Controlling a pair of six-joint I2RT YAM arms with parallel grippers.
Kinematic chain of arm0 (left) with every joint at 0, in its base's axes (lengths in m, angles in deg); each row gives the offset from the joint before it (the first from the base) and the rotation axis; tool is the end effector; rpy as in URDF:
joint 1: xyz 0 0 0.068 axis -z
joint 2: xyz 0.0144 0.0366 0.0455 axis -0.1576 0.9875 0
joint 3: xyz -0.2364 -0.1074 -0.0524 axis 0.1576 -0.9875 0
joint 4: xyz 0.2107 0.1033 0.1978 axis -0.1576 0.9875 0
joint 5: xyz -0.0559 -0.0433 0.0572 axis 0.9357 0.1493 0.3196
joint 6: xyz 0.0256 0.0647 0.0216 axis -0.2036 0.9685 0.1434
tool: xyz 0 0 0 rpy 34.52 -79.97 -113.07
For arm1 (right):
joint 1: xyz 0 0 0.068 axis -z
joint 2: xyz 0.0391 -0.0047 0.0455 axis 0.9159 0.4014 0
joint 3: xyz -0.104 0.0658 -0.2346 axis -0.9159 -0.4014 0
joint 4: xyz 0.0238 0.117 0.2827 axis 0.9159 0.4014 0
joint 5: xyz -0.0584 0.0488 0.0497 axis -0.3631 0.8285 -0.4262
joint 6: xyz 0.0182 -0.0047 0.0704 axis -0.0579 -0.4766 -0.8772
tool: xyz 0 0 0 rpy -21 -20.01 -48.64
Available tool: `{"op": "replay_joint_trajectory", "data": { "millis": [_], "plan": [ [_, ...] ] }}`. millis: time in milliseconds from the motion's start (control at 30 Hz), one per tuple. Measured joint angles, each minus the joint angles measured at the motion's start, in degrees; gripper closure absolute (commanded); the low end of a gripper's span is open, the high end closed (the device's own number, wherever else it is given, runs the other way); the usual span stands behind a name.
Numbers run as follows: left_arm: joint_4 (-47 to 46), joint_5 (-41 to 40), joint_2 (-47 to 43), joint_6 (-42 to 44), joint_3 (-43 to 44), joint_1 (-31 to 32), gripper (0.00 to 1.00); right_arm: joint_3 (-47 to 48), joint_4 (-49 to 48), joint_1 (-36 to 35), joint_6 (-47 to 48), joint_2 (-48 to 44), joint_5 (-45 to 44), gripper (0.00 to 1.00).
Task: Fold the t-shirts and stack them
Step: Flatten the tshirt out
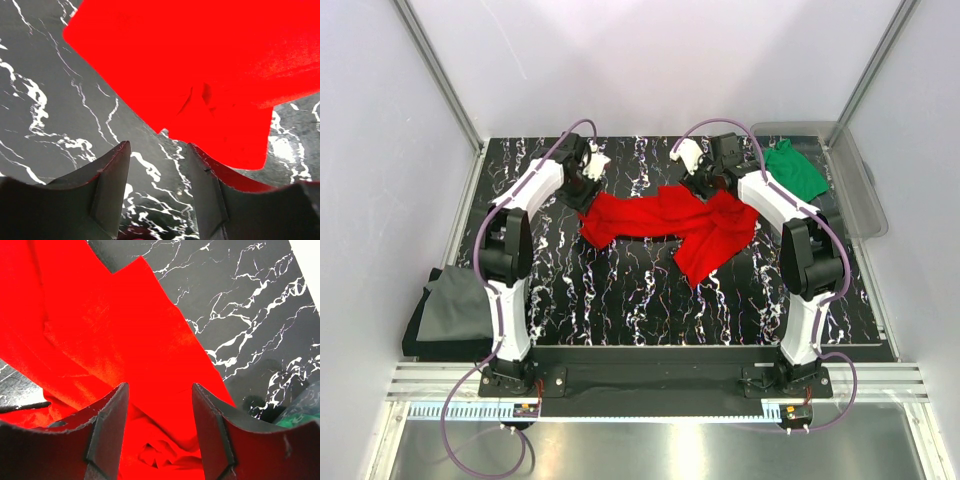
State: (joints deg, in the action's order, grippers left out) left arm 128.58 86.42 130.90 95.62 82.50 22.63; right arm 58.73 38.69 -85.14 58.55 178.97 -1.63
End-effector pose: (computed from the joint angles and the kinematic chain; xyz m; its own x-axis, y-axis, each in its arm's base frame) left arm 0.4758 -0.1204 0.1758 -0.7703 0.5149 -0.3762 0.5417 0.8396 0.0401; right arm 0.4761 0.1759 0.1998 -0.1842 -0.7450 -0.6411 -0.7799 0.5078 -0.3660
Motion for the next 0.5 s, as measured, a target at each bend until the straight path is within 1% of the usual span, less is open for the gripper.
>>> {"op": "replay_joint_trajectory", "data": {
  "millis": [133,300,500],
  "plan": [
    [-0.13,-1.64,1.33,2.36,1.42,0.0,0.42,0.0,0.22,-0.07,-0.96,0.0,-0.02,0.4],
    [-0.26,-3.26,3.72,5.44,2.03,0.0,0.43,0.0,0.46,-0.09,-1.46,0.0,-0.07,0.4],
    [-0.15,-3.85,5.16,7.17,2.03,0.02,0.47,0.0,0.5,-0.2,-1.88,0.02,-1.05,0.4]
  ]
}}
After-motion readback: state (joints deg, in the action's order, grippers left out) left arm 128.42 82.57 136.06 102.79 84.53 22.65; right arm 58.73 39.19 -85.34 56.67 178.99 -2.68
